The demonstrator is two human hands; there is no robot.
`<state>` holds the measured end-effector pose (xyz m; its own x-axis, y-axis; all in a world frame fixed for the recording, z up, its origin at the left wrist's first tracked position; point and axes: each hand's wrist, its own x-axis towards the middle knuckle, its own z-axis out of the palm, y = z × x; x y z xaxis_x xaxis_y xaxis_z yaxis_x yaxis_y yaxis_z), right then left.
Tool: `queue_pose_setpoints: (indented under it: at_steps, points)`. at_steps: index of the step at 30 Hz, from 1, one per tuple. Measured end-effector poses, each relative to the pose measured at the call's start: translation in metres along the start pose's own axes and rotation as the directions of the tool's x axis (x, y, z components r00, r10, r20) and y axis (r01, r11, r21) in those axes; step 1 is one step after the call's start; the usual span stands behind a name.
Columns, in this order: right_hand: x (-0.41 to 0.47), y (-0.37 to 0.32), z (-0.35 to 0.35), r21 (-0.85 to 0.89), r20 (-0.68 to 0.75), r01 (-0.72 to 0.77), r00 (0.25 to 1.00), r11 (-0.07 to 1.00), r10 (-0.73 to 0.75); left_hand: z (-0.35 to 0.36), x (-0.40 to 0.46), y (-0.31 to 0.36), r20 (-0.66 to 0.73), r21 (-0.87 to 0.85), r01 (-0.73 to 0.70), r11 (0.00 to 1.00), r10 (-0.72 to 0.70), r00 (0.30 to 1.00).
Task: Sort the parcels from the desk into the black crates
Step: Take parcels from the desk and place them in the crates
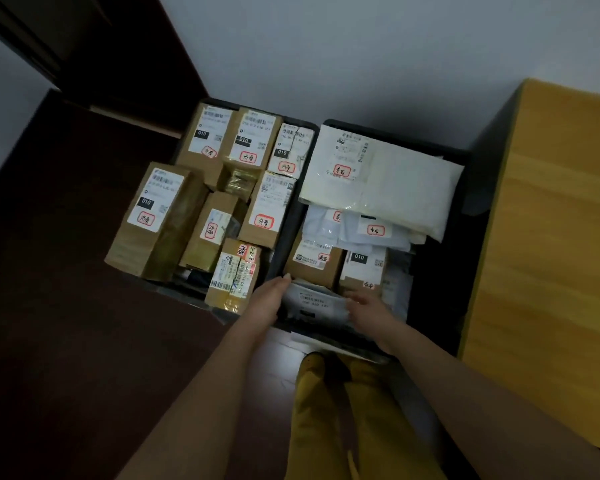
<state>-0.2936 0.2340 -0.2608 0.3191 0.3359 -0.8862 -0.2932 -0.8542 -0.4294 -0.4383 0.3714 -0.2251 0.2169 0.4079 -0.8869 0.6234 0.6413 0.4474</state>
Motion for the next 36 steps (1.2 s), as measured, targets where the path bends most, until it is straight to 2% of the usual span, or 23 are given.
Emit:
queue_pose_setpoints:
  at_steps: [5, 7, 11, 17, 20, 23, 27, 29, 31, 33, 36]
  points:
    - [-0.017, -0.016, 0.008, -0.029, 0.041, 0.010, 0.999, 1.000, -0.008, -0.014, -0.013, 0.017, 0.030, 0.118, -0.074, 0.990, 0.071, 0.997]
    - [-0.024, -0.024, 0.008, -0.043, -0.026, 0.073, 0.997, 0.996, -0.074, -0.016, -0.021, 0.029, 0.047, 0.179, -0.125, 0.976, 0.119, 0.992]
    - [-0.052, -0.043, -0.009, 0.058, -0.108, 0.129, 0.987, 0.990, -0.122, -0.009, -0.044, 0.065, 0.093, 0.260, -0.230, 0.938, 0.212, 0.973]
    - [-0.116, -0.045, -0.075, 0.171, -0.235, 0.225, 0.955, 0.959, -0.182, 0.048, -0.089, 0.118, 0.254, 0.358, -0.409, 0.840, 0.334, 0.908]
    - [-0.153, -0.031, -0.112, 0.178, -0.330, 0.293, 0.917, 0.939, -0.224, 0.089, -0.115, 0.138, 0.347, 0.462, -0.532, 0.709, 0.408, 0.845]
    - [-0.178, -0.010, -0.149, 0.087, -0.410, 0.310, 0.877, 0.947, -0.250, 0.132, -0.138, 0.154, 0.419, 0.556, -0.634, 0.536, 0.478, 0.772]
    - [-0.210, 0.023, -0.198, -0.108, -0.503, 0.230, 0.826, 0.967, -0.253, 0.188, -0.163, 0.162, 0.466, 0.750, -0.635, 0.188, 0.531, 0.708]
    - [-0.225, 0.044, -0.219, -0.216, -0.559, 0.178, 0.783, 0.960, -0.271, 0.217, -0.177, 0.161, 0.518, 0.775, -0.631, 0.022, 0.551, 0.654]
    - [-0.236, 0.066, -0.240, -0.270, -0.616, 0.114, 0.742, 0.956, -0.263, 0.247, -0.191, 0.157, 0.555, 0.783, -0.614, -0.098, 0.555, 0.620]
    - [-0.245, 0.088, -0.258, -0.296, -0.669, 0.054, 0.700, 0.954, -0.247, 0.280, -0.206, 0.147, 0.588, 0.780, -0.595, -0.194, 0.553, 0.590]
    - [-0.260, 0.123, -0.291, -0.342, -0.704, -0.007, 0.665, 0.940, -0.251, 0.331, -0.228, 0.130, 0.624, 0.762, -0.595, -0.255, 0.533, 0.571]
